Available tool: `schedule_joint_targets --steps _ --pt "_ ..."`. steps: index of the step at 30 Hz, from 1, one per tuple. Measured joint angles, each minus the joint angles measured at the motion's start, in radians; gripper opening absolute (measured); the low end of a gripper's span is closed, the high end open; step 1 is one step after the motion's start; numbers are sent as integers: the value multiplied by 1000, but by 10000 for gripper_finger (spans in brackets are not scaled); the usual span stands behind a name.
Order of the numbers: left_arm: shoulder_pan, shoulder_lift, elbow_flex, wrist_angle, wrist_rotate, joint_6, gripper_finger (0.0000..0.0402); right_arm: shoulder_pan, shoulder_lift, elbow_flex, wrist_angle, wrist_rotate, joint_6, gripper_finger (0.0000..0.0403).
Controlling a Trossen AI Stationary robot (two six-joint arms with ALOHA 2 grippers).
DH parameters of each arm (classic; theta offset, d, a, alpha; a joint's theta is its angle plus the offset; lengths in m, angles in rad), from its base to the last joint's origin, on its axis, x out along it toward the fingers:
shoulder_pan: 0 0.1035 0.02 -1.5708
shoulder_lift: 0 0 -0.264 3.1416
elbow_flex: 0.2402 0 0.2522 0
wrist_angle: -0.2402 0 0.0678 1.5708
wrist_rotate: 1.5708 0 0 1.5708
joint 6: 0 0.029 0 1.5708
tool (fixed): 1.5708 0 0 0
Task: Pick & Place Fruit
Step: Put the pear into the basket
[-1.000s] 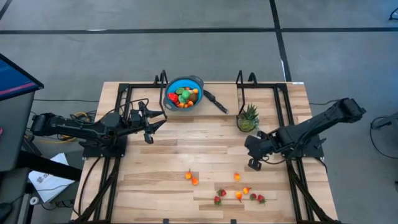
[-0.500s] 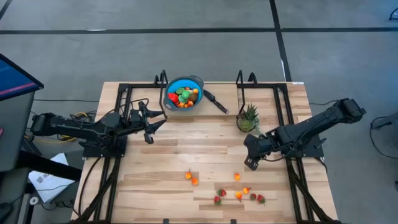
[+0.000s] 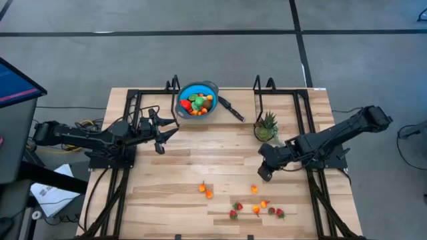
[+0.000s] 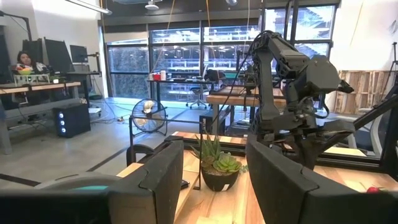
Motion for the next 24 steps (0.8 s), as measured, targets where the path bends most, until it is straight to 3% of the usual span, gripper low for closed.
schedule_joint_targets --steps 10,18,24 --pt "0 0 0 0 0 0 173 27 0 0 -14 20 209 0" --pt "0 0 0 0 0 0 173 63 0 18 -21 22 264 0" --pt "0 0 0 -1 0 0 173 100 0 97 -110 134 288 0"
